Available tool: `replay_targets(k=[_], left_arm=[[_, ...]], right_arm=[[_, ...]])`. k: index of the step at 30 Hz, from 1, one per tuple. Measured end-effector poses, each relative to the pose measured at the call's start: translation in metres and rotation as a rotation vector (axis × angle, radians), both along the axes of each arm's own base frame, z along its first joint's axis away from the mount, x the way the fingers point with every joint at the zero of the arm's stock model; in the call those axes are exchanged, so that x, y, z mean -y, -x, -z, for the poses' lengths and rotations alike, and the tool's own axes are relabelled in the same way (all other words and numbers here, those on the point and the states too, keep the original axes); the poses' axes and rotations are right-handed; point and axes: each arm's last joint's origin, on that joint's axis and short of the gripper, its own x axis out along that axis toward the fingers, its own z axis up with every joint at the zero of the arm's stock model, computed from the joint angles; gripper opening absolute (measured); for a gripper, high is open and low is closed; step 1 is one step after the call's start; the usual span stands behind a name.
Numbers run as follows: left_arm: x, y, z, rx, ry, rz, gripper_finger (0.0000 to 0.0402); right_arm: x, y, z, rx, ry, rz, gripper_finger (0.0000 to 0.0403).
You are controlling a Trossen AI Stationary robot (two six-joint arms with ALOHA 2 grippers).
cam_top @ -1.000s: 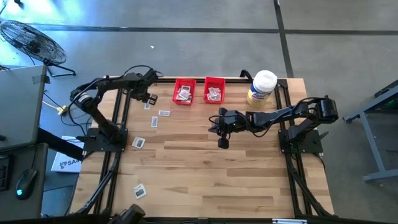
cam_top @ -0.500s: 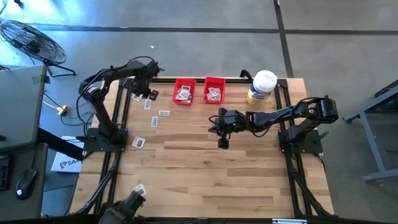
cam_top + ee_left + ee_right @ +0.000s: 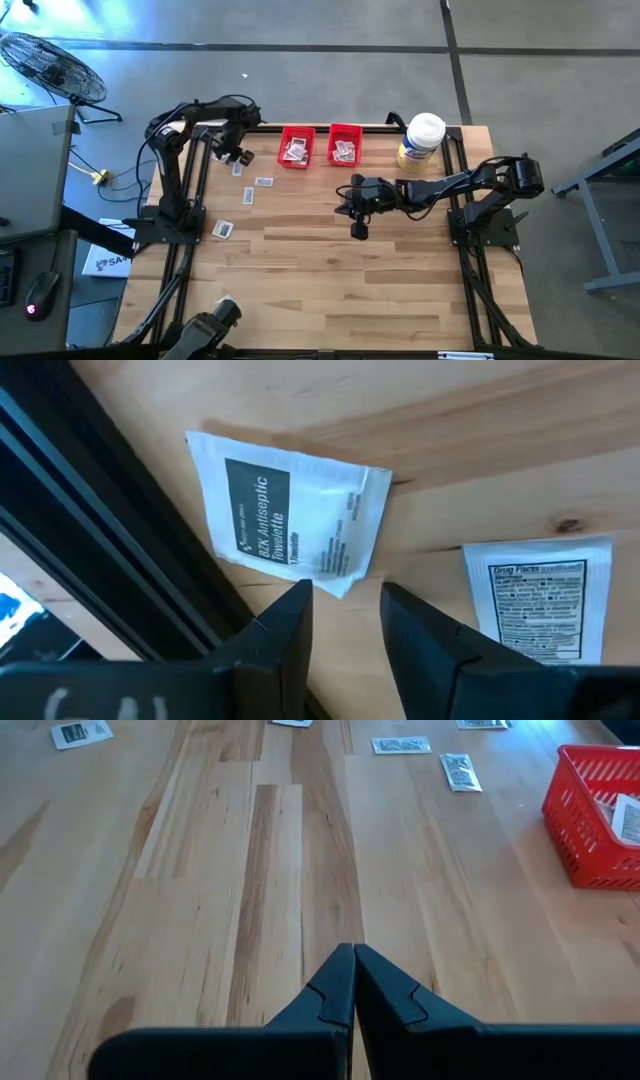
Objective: Pick & Place First Aid Supplies
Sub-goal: Put the towelette pack into the left red bin
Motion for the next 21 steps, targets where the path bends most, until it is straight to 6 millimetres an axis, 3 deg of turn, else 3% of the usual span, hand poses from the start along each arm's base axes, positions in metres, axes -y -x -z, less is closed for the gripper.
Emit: replay_targets(k=[12, 21], left_arm=[[-0.023, 0.006, -0.001, 0.088, 0.156, -0.009, 0.0117], [-0.027, 0.014, 0.001, 0.083, 0.174, -0.054, 0.0041]], right_arm=[[0.0, 0.0, 0.0, -0.002, -0.005, 0.002, 0.0001], [-0.002, 0.0, 0.0, -0.002, -0.016, -0.015, 0.0001]])
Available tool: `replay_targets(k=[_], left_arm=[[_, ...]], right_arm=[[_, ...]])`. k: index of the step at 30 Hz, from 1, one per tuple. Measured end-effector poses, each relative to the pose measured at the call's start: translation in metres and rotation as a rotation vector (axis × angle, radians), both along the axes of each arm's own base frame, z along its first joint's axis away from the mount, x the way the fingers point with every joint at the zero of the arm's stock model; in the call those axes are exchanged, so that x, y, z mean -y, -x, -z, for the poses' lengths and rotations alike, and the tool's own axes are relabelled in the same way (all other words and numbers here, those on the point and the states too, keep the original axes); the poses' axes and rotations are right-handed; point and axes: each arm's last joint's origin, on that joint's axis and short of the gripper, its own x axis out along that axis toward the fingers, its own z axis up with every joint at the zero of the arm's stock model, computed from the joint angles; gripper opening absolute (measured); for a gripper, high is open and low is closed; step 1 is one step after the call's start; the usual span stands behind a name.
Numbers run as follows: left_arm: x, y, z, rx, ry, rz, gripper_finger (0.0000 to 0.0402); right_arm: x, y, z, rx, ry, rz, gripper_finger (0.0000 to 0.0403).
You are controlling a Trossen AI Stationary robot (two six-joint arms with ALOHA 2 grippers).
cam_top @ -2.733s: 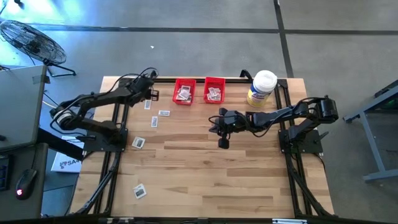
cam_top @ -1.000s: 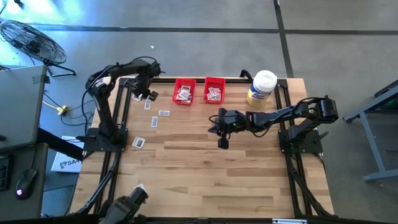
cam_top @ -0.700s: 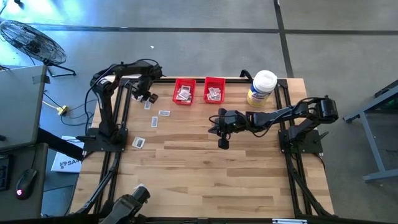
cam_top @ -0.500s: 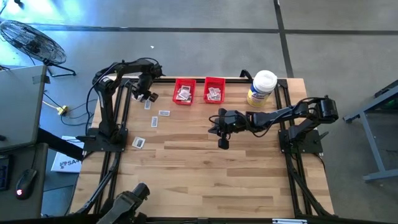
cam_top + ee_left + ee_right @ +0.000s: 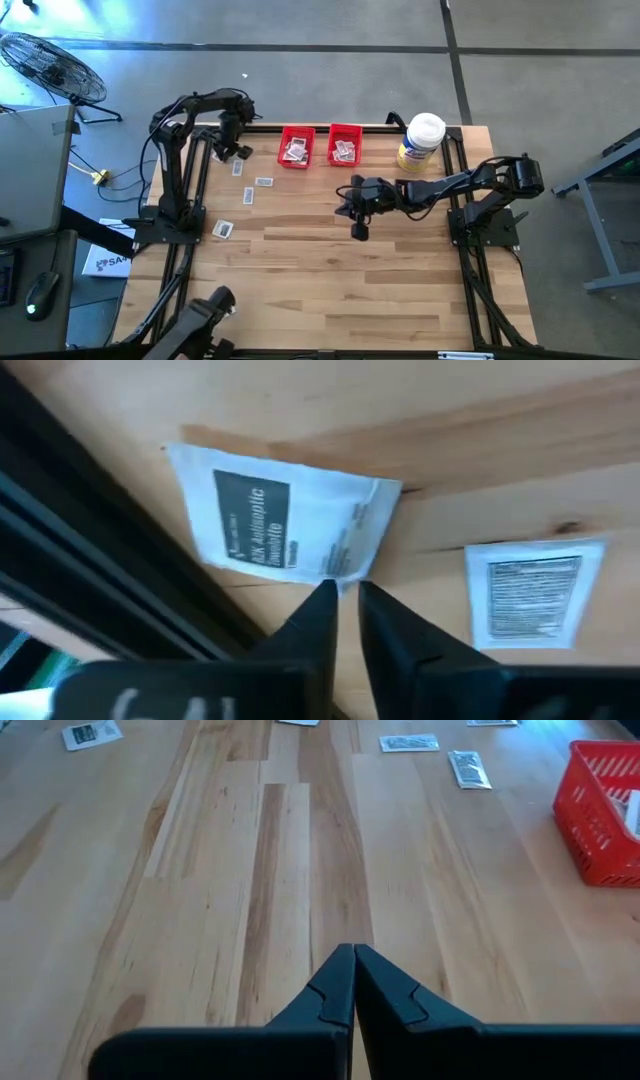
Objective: Pick & Place First Aid Supplies
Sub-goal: Put the towelette pack into the left red bin
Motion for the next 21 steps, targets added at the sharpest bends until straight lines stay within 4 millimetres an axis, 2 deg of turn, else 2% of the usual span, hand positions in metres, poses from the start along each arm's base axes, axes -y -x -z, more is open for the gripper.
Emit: replay_targets(k=[7, 16, 21], left_arm=[[0.01, -0.006, 0.007, 0.123, 0.087, 0.051, 0.0013], [0.014, -0.014, 0.004, 0.152, 0.097, 0.12, 0.0012], [0.018, -0.021, -0.002, 0.168, 0.071, 0.158, 0.0028]], right_arm=[[-0.001, 0.0, 0.0, 0.001, -0.004, -0.01, 0.0002], [-0.001, 0.0, 0.0, 0.001, -0.002, -0.01, 0.0002], [-0.001, 0.0, 0.0, 0.001, -0.001, -0.01, 0.0002]])
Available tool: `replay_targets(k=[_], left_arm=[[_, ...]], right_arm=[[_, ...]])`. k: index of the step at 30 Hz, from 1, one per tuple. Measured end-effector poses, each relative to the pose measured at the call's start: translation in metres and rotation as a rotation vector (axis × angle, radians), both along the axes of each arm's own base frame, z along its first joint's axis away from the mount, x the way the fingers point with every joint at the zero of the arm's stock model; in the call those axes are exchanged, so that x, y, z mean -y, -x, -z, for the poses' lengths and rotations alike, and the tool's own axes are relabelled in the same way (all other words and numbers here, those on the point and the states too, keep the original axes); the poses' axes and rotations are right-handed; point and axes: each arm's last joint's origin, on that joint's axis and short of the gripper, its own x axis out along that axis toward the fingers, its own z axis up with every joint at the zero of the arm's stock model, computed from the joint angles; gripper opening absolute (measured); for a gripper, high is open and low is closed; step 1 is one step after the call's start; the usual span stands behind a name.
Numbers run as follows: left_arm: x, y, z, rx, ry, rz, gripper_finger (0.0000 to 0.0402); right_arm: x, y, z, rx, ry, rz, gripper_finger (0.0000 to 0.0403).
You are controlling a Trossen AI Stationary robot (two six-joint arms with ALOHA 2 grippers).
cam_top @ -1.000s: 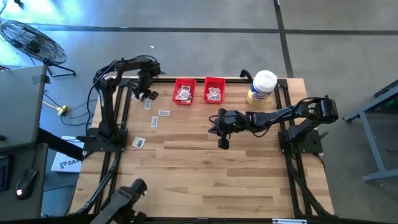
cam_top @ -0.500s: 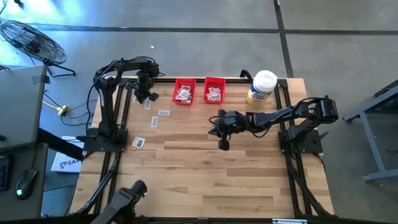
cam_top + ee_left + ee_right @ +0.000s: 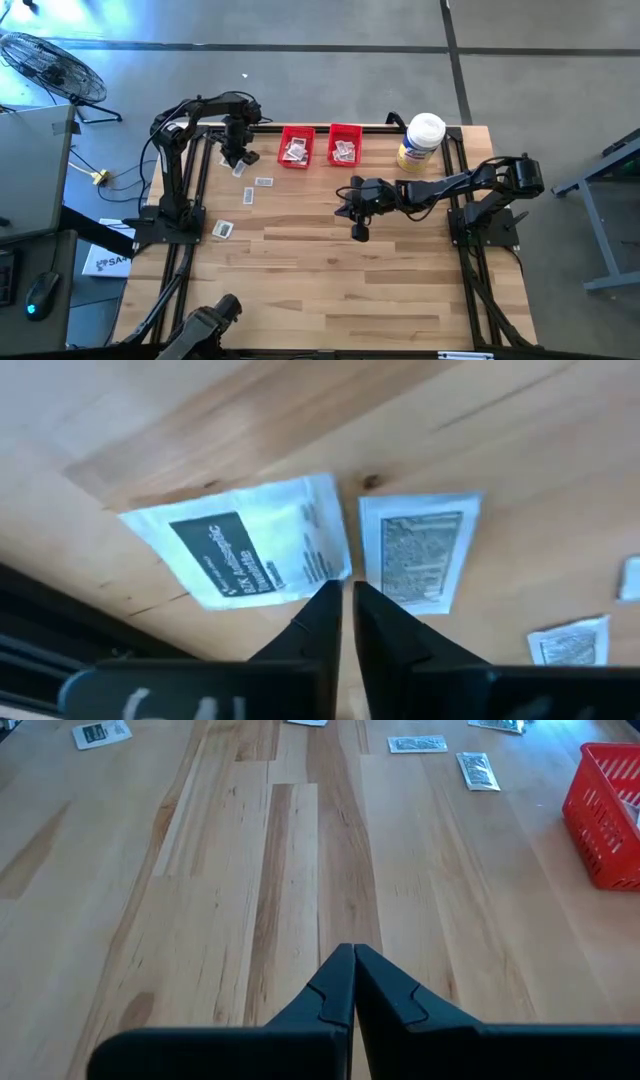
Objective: Pick & Place First Aid Supplies
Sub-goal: Put the towelette pack into the left red bin
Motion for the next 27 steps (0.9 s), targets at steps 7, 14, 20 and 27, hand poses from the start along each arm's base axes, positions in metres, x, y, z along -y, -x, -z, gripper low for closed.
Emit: replay_targets(k=[7, 14, 20, 27], left_arm=[[0.002, 0.001, -0.014, -0.056, -0.087, 0.037, 0.0087], [0.006, -0.003, -0.007, -0.009, -0.105, 0.04, 0.0117], [0.011, 0.0, 0.001, -0.002, -0.09, 0.031, 0.0116], [0.01, 0.0, 0.002, -0.013, -0.112, -0.006, 0.0092]], right_arm=[[0.0, 0.0, 0.0, 0.0, 0.0, 0.0, 0.0002], [0.0, 0.0, 0.0, 0.0, 0.0, 0.0, 0.0003], [0.0, 0.0, 0.0, -0.004, 0.0, 0.0, 0.0003], [0.0, 0.0, 0.0, -0.007, 0.0, 0.001, 0.0002]])
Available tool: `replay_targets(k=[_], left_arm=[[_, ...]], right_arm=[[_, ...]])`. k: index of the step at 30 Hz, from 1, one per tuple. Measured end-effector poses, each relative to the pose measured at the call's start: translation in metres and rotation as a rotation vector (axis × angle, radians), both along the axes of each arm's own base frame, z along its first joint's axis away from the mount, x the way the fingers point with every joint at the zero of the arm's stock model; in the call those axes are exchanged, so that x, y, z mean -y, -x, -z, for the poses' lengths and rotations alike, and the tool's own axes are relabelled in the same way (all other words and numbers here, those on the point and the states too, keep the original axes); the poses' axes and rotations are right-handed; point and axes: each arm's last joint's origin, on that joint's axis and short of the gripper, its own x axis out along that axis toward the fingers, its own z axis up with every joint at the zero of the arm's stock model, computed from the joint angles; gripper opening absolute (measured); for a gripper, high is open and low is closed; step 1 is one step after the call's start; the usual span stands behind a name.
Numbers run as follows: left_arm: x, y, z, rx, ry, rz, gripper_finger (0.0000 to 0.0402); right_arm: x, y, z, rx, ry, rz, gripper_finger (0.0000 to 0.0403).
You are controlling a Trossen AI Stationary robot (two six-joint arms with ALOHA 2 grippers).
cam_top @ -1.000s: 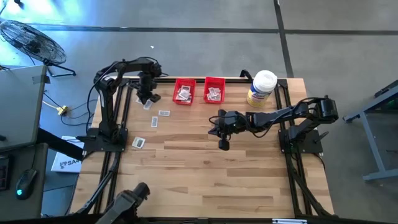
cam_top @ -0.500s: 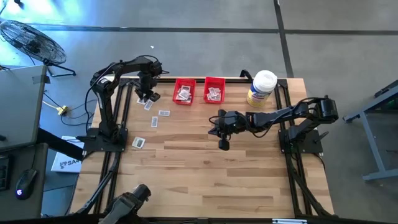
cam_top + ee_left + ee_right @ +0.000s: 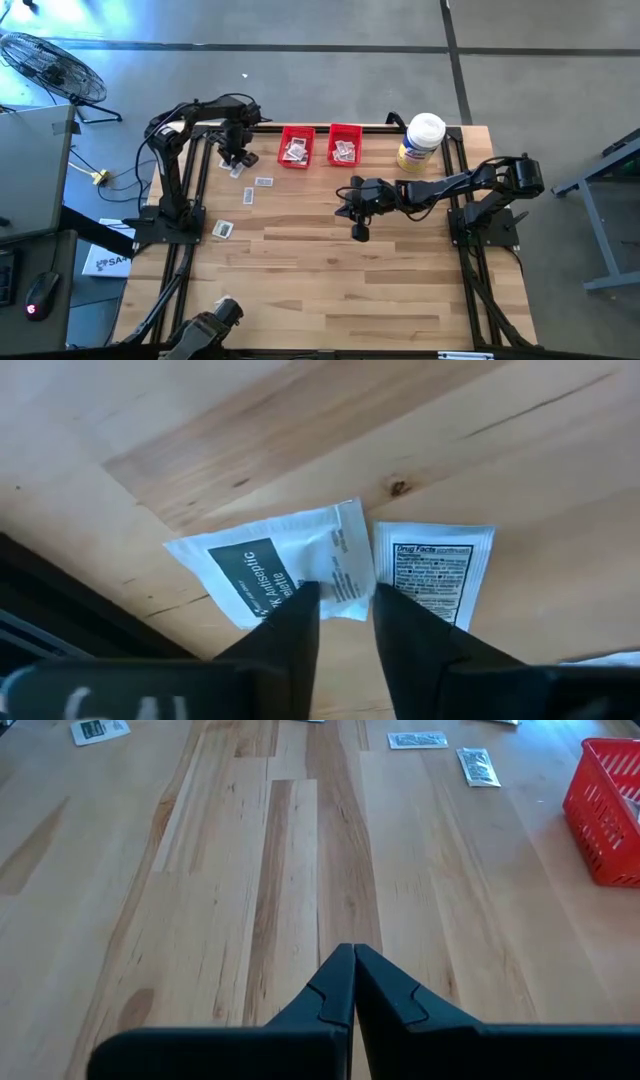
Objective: Pick & Place First Aid Supplies
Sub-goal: Put the towelette pack into the left red bin
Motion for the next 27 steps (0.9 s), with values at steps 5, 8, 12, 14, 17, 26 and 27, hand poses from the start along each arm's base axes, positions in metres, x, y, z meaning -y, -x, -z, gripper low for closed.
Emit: replay_targets(k=[5, 8, 12, 14, 17, 26, 27], left_arm=[[0.001, 0.002, 0.004, -0.028, -0.031, -0.022, 0.0031], [0.001, 0.002, 0.005, -0.049, -0.044, -0.022, 0.0006], [-0.001, 0.001, -0.001, -0.058, -0.035, -0.009, 0.0009], [-0.005, 0.0, -0.007, -0.059, -0.056, -0.007, 0.0003], [-0.003, -0.004, -0.03, -0.034, -0.096, 0.006, 0.0002], [0.025, -0.025, -0.083, 0.091, -0.219, 0.075, 0.0], [0.031, -0.032, -0.087, 0.122, -0.235, 0.094, 0.0]], right_arm=[[0.0, 0.0, 0.0, 0.0, 0.0, 0.0, 0.0002], [0.0, 0.0, 0.0, 0.0, 0.0, 0.0, 0.0002], [0.0, 0.0, 0.0, 0.0, 0.0, 0.0, 0.0002], [0.0, 0.0, 0.0, 0.0, 0.0, 0.0, 0.0003], [0.0, 0.0, 0.0, 0.002, 0.0, 0.0, 0.0002], [0.0, 0.0, 0.0, 0.003, 0.003, -0.001, 0.0002], [0.0, 0.0, 0.0, 0.003, 0.004, -0.003, 0.0002]])
